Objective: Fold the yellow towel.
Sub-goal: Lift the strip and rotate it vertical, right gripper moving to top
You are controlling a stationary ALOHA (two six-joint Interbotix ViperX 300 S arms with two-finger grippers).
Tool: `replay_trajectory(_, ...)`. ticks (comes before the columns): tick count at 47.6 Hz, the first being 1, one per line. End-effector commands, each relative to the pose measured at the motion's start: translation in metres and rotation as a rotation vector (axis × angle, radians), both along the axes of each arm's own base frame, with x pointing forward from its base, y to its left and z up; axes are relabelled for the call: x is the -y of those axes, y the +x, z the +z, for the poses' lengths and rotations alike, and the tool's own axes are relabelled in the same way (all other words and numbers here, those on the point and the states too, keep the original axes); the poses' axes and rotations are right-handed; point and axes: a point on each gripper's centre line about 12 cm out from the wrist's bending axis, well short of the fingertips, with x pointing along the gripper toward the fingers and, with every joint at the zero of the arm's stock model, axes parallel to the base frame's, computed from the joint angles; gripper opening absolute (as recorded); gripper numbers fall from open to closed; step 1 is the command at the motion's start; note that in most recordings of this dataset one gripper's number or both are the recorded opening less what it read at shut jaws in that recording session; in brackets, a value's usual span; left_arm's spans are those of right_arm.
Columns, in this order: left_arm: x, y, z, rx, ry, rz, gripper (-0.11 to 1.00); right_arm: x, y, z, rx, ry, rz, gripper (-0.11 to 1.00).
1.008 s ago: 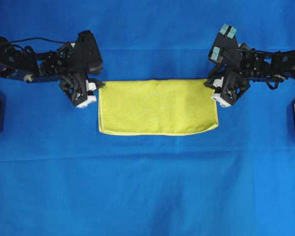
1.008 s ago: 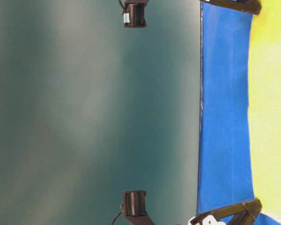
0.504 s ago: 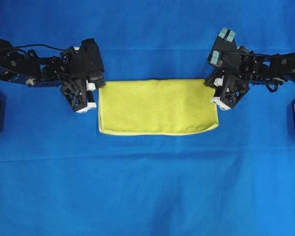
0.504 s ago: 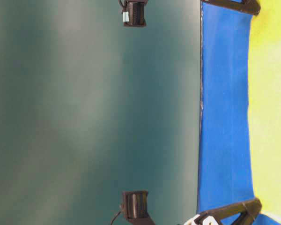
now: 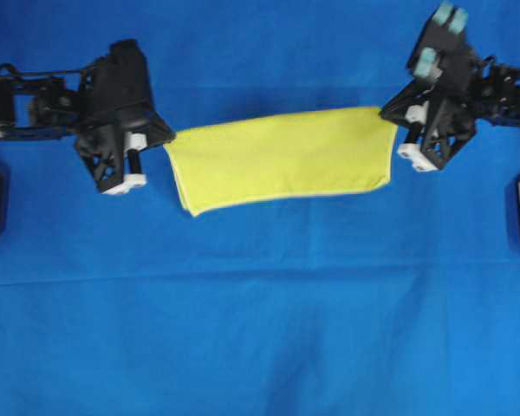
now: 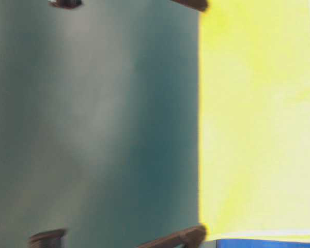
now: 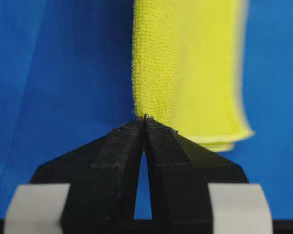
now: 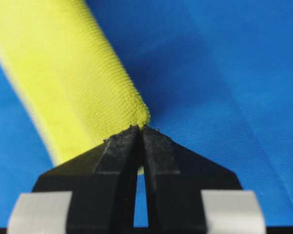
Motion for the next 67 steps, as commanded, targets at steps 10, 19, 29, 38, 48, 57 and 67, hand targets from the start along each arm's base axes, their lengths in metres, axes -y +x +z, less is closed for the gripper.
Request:
replay_trajectory(10,0.02,0.004,0.024,0.076,0.008,-0.062,0.02,0.0,0.003,0.021,0.095,-0.016,-0.006,0.02)
replay_trajectory(19,0.036,0.012,0.029,0.129,0.004,-0.112,0.02,0.011,0.009,0.023,0.133,-0.02,-0.037,0.02)
replay_trajectory(29,0.071,0.035,0.043,0.259,0.022,-0.225,0.02,0.048,0.017,0.035,0.24,-0.063,-0.131,0.02)
replay_trajectory(38,0.098,0.068,0.049,0.306,0.018,-0.297,0.02,0.088,0.033,0.042,0.272,-0.107,-0.193,0.02)
replay_trajectory(48,0.119,0.106,0.048,0.307,0.045,-0.356,0.02,0.117,0.068,0.048,0.267,-0.157,-0.178,0.02)
replay_trajectory(57,0.125,0.131,0.044,0.307,0.051,-0.364,0.02,0.133,0.091,0.057,0.283,-0.176,-0.173,0.02)
replay_trajectory(67,0.127,0.141,0.041,0.304,0.051,-0.364,0.02,0.135,0.093,0.057,0.281,-0.181,-0.171,0.02)
